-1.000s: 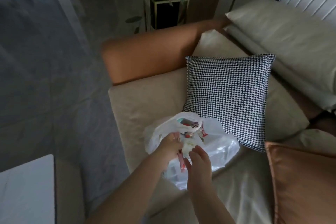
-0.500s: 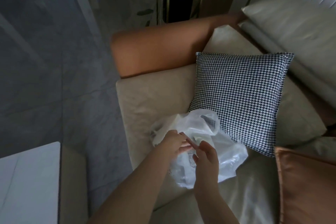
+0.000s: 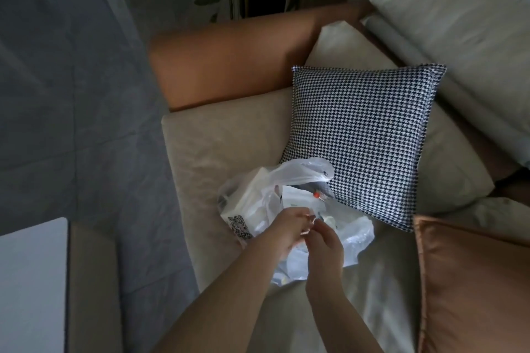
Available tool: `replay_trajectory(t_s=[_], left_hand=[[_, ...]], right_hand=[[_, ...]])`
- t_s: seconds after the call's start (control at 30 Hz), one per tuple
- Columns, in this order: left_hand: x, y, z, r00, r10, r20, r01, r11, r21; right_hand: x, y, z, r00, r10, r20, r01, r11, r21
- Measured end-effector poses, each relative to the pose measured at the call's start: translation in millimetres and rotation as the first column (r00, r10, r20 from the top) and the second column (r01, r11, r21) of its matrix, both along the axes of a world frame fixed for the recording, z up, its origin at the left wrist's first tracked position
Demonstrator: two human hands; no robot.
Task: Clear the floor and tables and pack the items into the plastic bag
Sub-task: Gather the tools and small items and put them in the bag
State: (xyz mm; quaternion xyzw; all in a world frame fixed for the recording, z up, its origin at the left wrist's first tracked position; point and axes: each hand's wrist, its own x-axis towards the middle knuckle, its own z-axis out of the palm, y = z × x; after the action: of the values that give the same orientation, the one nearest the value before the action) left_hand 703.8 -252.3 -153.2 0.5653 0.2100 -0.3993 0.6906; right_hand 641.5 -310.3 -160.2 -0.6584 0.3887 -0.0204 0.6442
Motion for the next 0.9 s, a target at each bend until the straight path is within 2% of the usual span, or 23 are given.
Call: replay_trajectory(t_s=[0.07, 0.2, 0.3, 0.4, 0.53, 0.6, 0.67, 0.77, 0.83, 0.9], left_hand=[[2, 2, 4, 1.0, 0.006, 0.0, -0.006, 0.999, 0.053], [-2, 20, 3, 0.981, -0.179, 0.072, 0.151, 0.946, 0.286], [-15, 48, 2, 0.936, -0.336, 0.106, 0.258, 0.859, 0.442], [-31, 87, 0, 0.886, -0.449, 0.118, 0.322, 0.777, 0.541], [-57, 149, -11, 0.898, -0.429, 0.096, 0.275, 0.719, 0.639], [-67, 175, -19, 0.942, -0.324, 0.084, 0.204, 0.753, 0.625], [-70, 192, -20, 0.967, -0.241, 0.086, 0.138, 0.775, 0.616], [-62, 194, -13, 0.956, -0.238, 0.173, 0.067, 0.747, 0.661], [-51, 180, -2, 0.916, -0.327, 0.23, 0.078, 0.709, 0.701], [-37, 156, 12, 0.843, -0.46, 0.28, 0.113, 0.66, 0.743]], right_hand=[[6, -6, -6, 1.0, 0.008, -0.026, -0.008, 1.0, -0.003], [9, -9, -12, 0.995, -0.026, -0.095, 0.022, 0.999, -0.042], [0, 8, -9, 0.982, 0.141, -0.124, -0.159, 0.976, -0.147], [-9, 35, -10, 0.927, 0.337, -0.167, -0.368, 0.904, -0.218], [-19, 77, -8, 0.848, 0.504, -0.163, -0.529, 0.824, -0.203], [-22, 92, -9, 0.827, 0.543, -0.146, -0.562, 0.802, -0.203], [-24, 91, -11, 0.819, 0.561, -0.123, -0.571, 0.773, -0.278], [-18, 63, -4, 0.792, 0.579, -0.195, -0.596, 0.662, -0.454], [-9, 34, 1, 0.776, 0.577, -0.254, -0.603, 0.563, -0.565], [1, 2, 3, 0.783, 0.546, -0.298, -0.592, 0.509, -0.625]])
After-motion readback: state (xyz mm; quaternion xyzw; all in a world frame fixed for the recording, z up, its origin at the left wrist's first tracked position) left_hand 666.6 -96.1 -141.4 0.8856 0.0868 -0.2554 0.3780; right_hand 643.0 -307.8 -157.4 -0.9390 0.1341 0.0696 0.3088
